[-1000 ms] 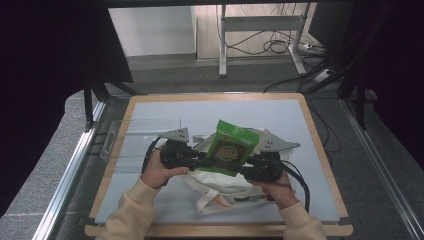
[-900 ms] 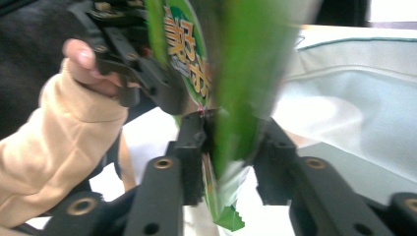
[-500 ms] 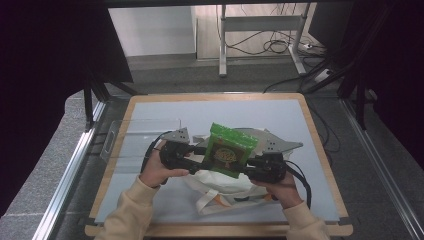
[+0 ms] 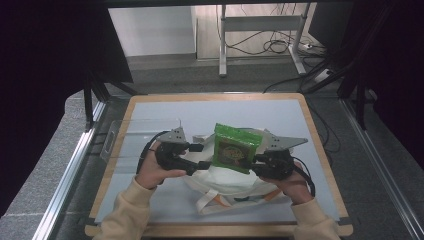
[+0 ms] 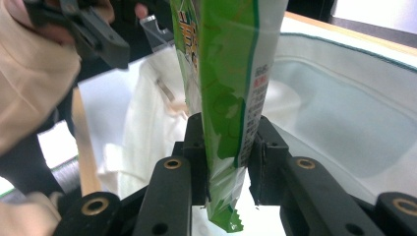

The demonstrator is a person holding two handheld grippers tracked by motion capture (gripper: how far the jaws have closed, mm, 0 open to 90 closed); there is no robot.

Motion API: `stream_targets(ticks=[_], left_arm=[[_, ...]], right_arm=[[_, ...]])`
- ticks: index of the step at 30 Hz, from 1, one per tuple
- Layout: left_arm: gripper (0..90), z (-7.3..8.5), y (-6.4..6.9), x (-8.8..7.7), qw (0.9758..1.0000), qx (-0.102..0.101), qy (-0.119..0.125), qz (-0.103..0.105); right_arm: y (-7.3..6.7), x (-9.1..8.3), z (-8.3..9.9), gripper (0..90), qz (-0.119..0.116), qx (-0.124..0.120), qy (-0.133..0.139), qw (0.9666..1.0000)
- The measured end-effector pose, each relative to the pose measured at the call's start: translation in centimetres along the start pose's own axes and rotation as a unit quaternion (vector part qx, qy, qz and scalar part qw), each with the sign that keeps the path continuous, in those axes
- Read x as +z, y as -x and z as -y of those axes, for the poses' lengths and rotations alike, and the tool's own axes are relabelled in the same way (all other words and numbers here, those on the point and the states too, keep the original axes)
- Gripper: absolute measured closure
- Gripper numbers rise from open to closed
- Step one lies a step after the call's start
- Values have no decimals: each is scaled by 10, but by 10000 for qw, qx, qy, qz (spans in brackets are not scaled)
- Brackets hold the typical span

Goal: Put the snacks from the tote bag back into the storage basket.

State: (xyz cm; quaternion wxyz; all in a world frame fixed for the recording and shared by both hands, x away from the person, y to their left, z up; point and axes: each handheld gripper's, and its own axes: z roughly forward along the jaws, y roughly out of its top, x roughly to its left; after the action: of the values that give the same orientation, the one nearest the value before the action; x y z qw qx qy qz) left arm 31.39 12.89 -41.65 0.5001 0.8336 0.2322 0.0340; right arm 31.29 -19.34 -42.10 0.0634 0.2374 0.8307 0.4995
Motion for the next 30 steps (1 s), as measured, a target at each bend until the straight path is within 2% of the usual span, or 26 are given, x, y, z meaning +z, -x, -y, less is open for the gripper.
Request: stream_targets(ticks=[3, 6, 10, 14, 17, 19, 22, 24, 30], left_arm=[[305, -1, 1, -2, 9999, 26, -29, -132], [305, -5, 5, -7, 9995, 133, -48, -268], [303, -18, 10, -18, 9985, 232, -120, -472], [304, -33, 15, -27, 9982, 345, -163, -473], [302, -45, 16, -30, 9964, 530, -425, -510], [302, -51, 18, -32, 9957, 630, -477, -488], [299, -59, 19, -31, 9944, 763, -586, -438], [302, -63, 19, -29, 9937, 794, -580, -541], [303, -74, 16, -26, 9921, 896, -764, -442]], right_arm=[[3, -1, -1, 723, -23, -96, -58, 9999], [7, -5, -2, 723, -148, -77, 7, 9999], [8, -4, -2, 723, -144, -196, -114, 9996], [5, -1, -1, 722, -173, -385, -345, 9985], [5, -4, -1, 722, -239, -472, -465, 9975], [5, -5, -3, 722, -247, -517, -507, 9971], [4, -2, -6, 722, -205, -600, -578, 9963], [4, 2, -8, 722, -106, -668, -634, 9957], [1, 10, -8, 722, 1, -901, -802, 9927]])
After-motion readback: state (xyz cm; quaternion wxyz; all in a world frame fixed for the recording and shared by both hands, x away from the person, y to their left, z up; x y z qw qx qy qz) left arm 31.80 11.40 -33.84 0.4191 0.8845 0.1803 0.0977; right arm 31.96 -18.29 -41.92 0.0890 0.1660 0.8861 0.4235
